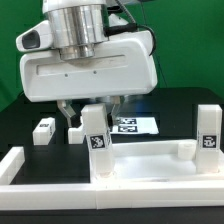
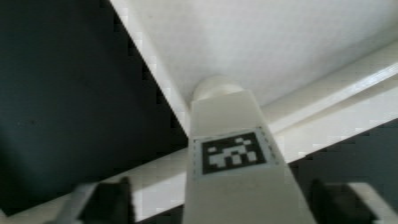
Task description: Assemble desk
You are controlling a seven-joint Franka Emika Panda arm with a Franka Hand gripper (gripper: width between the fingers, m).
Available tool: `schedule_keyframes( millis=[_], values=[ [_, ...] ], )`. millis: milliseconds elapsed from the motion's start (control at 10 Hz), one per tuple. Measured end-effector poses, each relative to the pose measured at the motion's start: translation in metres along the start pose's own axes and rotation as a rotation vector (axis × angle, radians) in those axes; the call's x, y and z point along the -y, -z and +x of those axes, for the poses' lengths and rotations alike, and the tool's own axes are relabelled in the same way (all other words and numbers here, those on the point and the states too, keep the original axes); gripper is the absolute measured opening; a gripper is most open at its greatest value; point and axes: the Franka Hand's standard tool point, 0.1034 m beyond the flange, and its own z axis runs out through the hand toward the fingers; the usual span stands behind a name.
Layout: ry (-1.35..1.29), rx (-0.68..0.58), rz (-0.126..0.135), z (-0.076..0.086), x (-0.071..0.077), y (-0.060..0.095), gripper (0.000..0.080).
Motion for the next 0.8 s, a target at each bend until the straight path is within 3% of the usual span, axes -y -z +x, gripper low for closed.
schedule_keyframes(
  millis=[100,200,500,800],
  values=[
    [-0.081,0.0,0.001,0.0,0.001,0.0,0.044],
    [-0.14,0.0,0.001,0.0,0.001,0.0,0.0286],
    [-0.308,0.001,0.0,-0.001,0.002,-0.001,0.0288],
    [-0.707,-0.003,0.005,0.002,0.011,-0.003,0.0288]
  ],
)
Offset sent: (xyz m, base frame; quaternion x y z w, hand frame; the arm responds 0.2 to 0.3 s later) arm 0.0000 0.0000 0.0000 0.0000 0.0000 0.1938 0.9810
